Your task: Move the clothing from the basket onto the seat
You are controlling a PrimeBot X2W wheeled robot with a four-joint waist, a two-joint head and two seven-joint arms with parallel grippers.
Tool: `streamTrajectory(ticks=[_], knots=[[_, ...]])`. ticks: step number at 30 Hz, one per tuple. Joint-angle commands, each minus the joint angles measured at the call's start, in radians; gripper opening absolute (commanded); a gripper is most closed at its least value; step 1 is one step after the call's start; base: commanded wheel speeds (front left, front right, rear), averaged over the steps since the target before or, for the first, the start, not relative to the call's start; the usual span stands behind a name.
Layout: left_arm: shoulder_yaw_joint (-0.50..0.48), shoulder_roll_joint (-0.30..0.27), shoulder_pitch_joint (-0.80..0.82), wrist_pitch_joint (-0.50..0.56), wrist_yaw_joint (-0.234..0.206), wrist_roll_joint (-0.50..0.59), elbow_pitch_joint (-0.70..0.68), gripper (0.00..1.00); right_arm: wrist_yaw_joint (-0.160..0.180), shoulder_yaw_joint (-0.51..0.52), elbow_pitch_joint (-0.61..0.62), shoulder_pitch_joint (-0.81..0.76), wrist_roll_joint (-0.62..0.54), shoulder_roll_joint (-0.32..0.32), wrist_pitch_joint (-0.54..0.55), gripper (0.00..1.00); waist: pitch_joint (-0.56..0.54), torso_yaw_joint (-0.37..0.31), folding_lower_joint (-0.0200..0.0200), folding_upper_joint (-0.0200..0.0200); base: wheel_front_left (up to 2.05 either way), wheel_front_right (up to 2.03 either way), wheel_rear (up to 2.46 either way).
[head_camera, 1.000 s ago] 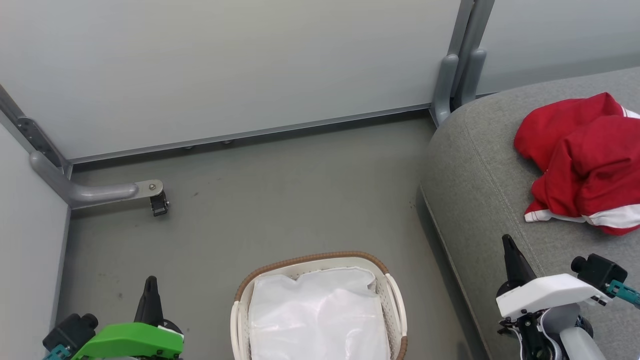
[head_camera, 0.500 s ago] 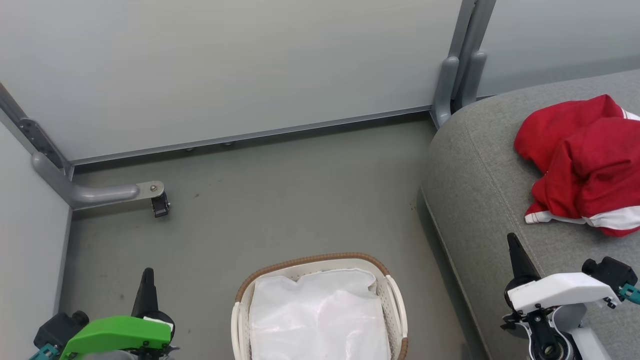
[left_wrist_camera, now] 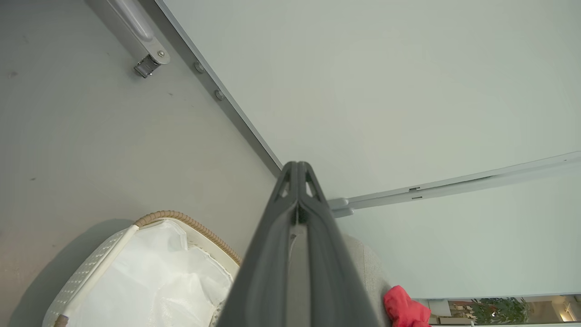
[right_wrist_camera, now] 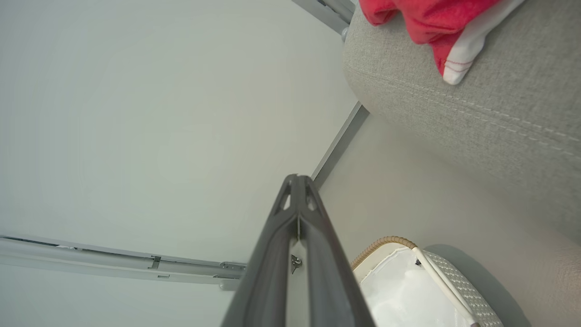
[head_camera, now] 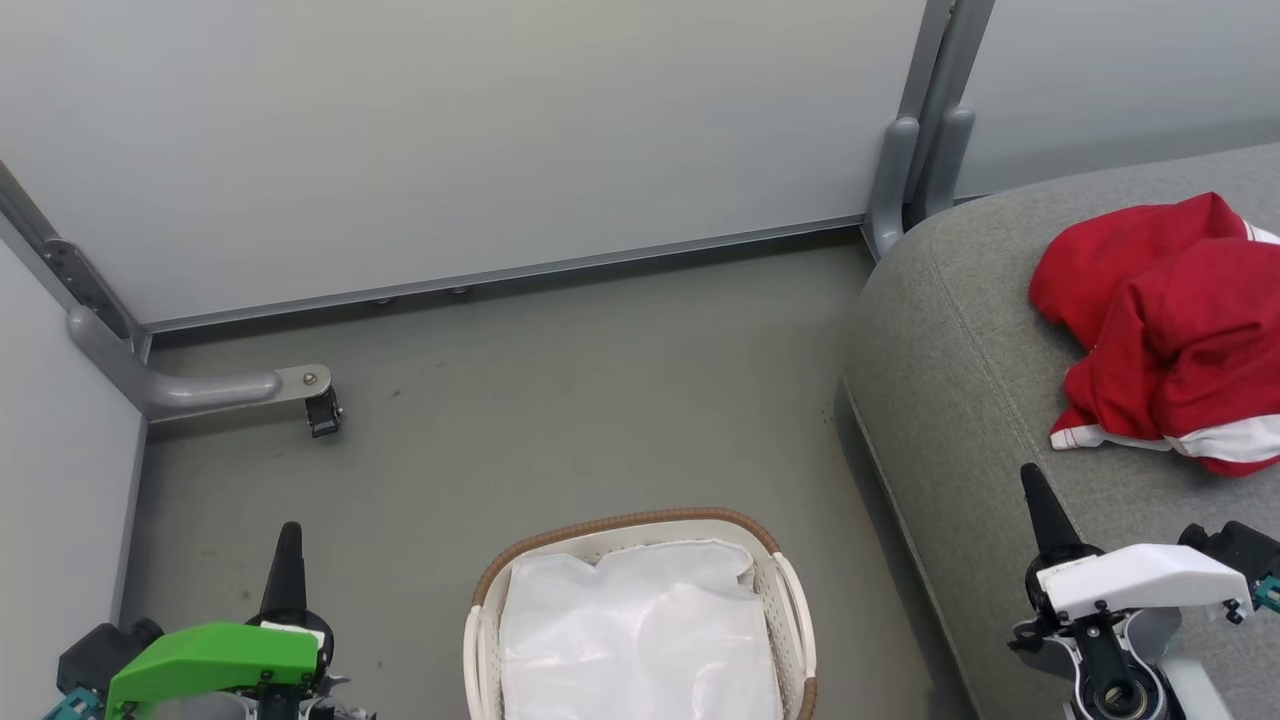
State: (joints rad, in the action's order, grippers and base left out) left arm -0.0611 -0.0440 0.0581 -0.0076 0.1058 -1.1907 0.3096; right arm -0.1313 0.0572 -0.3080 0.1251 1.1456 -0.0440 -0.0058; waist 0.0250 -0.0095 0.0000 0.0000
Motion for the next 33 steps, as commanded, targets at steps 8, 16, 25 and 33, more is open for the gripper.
streamTrajectory(ticks=[8, 16, 25, 33], knots=[[-0.014, -0.007, 0.032, 0.027, 0.010, -0.088, -0.021, 0.00, 0.001, 0.015, 0.022, -0.005, 0.096, -0.006, 0.026, 0.00, -0.003, 0.001, 0.0000, 0.0000, 0.00, 0.00, 0.00], [-0.023, -0.008, 0.040, 0.048, 0.013, -0.162, -0.033, 0.00, 0.001, 0.024, 0.032, -0.009, 0.178, -0.007, 0.047, 0.00, -0.007, 0.003, 0.0000, 0.0000, 0.00, 0.00, 0.00], [-0.030, -0.008, 0.045, 0.068, 0.018, -0.229, -0.041, 0.00, 0.000, 0.033, 0.041, -0.012, 0.252, -0.007, 0.067, 0.00, -0.010, 0.004, 0.0000, 0.0000, 0.00, 0.00, 0.00], [-0.038, -0.008, 0.049, 0.084, 0.020, -0.285, -0.048, 0.00, 0.001, 0.041, 0.049, -0.015, 0.314, -0.008, 0.083, 0.00, -0.013, 0.006, 0.0000, 0.0000, 0.00, 0.00, 0.00]])
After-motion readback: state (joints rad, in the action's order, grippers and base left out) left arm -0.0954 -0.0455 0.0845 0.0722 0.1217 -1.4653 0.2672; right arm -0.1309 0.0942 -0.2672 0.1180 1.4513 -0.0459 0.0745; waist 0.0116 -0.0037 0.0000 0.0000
